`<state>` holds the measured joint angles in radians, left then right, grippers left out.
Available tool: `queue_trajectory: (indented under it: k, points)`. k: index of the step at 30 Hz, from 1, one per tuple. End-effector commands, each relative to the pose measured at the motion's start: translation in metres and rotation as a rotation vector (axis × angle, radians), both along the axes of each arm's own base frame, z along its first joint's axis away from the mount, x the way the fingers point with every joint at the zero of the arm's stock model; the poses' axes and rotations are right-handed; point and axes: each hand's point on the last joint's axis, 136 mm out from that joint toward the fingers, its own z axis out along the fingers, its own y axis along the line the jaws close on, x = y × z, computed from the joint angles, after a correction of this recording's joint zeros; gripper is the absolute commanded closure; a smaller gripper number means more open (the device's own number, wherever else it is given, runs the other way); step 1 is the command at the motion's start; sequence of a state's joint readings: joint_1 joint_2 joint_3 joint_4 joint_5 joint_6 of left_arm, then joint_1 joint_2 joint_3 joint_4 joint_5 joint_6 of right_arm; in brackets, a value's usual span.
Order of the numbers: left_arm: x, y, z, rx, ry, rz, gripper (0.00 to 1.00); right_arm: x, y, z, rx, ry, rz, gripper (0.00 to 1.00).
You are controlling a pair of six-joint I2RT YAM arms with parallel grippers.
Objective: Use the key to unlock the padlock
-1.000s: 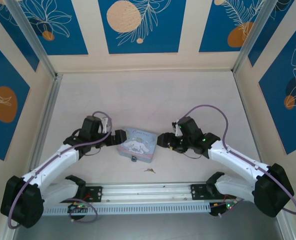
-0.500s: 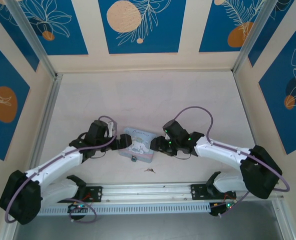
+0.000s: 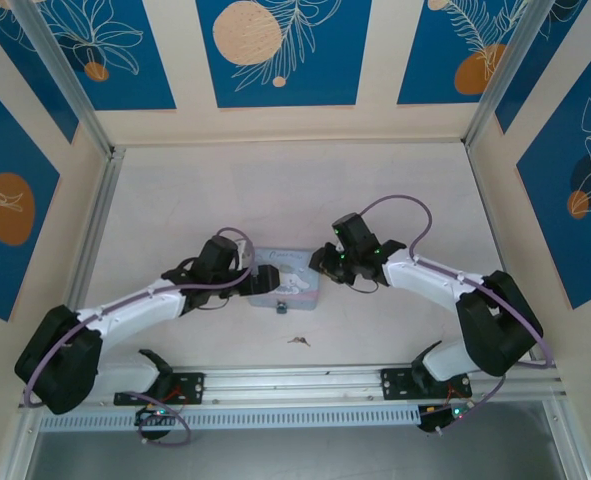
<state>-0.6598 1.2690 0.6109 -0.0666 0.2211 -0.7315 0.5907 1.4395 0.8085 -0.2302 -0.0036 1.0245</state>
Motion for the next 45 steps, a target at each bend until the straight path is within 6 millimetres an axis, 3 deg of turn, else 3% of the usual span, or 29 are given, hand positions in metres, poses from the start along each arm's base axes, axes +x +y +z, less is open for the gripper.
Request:
queue_trajectory:
  k: [1,8,17,25,31,42,43,45]
  points:
    - [0.02,-0.027,0.027,-0.068,-0.079,-0.014,0.0,0.019,0.006,0.015,0.052,-0.026,0.0,0.67]
    - [0.041,-0.056,0.027,-0.059,-0.087,-0.036,0.0,0.04,-0.01,0.013,0.037,-0.014,-0.049,0.66]
    - [0.053,-0.066,0.025,-0.045,-0.085,-0.039,0.0,0.044,-0.017,0.009,0.041,-0.004,-0.067,0.6]
    - [0.05,-0.064,0.021,-0.056,-0.075,-0.014,0.0,0.051,-0.024,0.013,0.047,-0.016,-0.081,0.39]
    - [0.045,-0.065,0.017,-0.063,-0.076,0.004,0.0,0.06,-0.024,0.019,0.081,-0.022,-0.082,0.41]
    - [0.057,-0.067,0.01,-0.024,-0.077,0.036,0.0,0.066,-0.025,0.011,0.098,0.009,-0.103,0.46]
    - [0.058,-0.067,0.011,-0.022,-0.079,0.039,0.0,0.066,-0.027,0.011,0.098,0.009,-0.107,0.43]
    - [0.06,-0.066,0.01,-0.008,-0.083,0.042,0.0,0.067,-0.032,0.013,0.093,0.0,-0.11,0.28]
